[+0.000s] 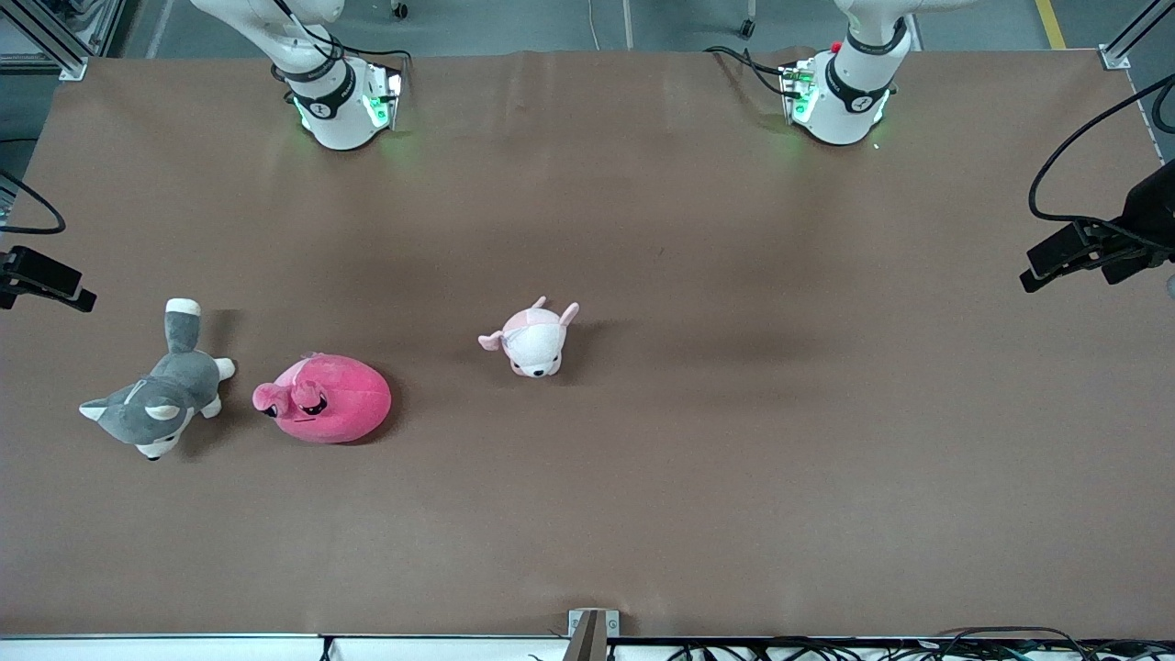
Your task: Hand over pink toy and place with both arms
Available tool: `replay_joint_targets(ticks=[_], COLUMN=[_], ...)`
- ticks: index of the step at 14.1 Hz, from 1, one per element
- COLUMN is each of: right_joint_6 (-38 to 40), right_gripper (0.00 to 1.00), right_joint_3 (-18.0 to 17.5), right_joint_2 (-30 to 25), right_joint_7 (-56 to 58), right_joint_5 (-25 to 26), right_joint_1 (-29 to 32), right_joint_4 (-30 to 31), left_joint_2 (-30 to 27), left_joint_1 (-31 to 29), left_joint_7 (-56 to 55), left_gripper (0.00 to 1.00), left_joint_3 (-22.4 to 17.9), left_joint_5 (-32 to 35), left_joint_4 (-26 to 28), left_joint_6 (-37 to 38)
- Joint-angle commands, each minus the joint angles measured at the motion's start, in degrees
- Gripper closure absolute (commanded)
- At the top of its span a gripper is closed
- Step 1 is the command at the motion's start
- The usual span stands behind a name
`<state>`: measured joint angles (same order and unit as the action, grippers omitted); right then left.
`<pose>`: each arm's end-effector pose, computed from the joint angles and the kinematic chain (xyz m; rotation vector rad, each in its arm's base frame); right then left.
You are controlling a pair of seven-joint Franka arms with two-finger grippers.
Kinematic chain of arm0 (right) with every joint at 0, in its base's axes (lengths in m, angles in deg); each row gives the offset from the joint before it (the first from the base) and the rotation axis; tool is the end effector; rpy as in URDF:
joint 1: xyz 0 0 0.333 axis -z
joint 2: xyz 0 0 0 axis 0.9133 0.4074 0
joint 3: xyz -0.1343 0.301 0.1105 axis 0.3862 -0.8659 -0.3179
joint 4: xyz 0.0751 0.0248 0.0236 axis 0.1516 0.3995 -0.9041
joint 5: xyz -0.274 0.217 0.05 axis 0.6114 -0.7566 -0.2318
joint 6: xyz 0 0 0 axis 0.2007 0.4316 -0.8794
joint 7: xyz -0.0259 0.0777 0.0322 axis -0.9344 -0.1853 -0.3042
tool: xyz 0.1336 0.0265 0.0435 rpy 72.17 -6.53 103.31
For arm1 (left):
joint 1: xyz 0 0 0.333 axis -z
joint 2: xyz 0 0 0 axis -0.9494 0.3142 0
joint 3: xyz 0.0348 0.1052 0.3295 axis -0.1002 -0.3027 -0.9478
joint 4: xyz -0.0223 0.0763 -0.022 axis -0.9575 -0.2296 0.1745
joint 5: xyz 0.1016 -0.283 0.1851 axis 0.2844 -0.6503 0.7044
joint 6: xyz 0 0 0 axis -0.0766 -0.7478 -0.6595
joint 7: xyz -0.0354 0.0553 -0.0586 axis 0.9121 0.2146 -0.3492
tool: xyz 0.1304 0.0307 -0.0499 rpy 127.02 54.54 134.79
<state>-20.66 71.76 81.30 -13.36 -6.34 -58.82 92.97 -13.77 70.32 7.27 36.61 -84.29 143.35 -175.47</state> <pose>0.5700 -0.0583 0.6185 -3.0929 0.1076 -0.0578 0.5505 -0.0224 0.6308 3.0930 0.1571 0.1191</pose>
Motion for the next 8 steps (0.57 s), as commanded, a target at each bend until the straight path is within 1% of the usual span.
replay_joint_targets(ticks=[1,2,3,6,8], right_joint_6=[-2.9,-4.3,-4.3,-4.3,-4.0], right_gripper=[0.0,0.0,0.0,0.0,0.0], right_joint_3=[-1.7,-1.7,-1.7,-1.7,-1.9], right_joint_2=[-5.8,-7.7,-8.9,-11.0,-11.4], right_joint_7=[-1.2,-1.2,-1.3,-1.0,-0.5], right_joint_5=[1.4,1.4,1.3,0.8,1.1], right_joint_1=[1.3,1.3,1.4,1.5,1.2], right_joint_4=[8.0,11.0,12.3,15.0,15.3], left_joint_2=[-0.1,-0.1,-0.1,-0.4,-0.4], left_joint_1=[2.9,4.3,4.9,4.4,4.4], left_joint_7=[0.2,0.2,0.2,0.4,0.2], left_gripper=[0.0,0.0,0.0,0.0,0.0], left_joint_3=[-2.6,-4.2,-4.7,-4.6,-4.5], left_joint_5=[1.0,1.0,0.9,1.0,1.0], left_joint_4=[-0.6,-0.6,-0.6,-0.7,-0.6], left_joint_6=[0.8,1.0,1.0,1.0,1.0])
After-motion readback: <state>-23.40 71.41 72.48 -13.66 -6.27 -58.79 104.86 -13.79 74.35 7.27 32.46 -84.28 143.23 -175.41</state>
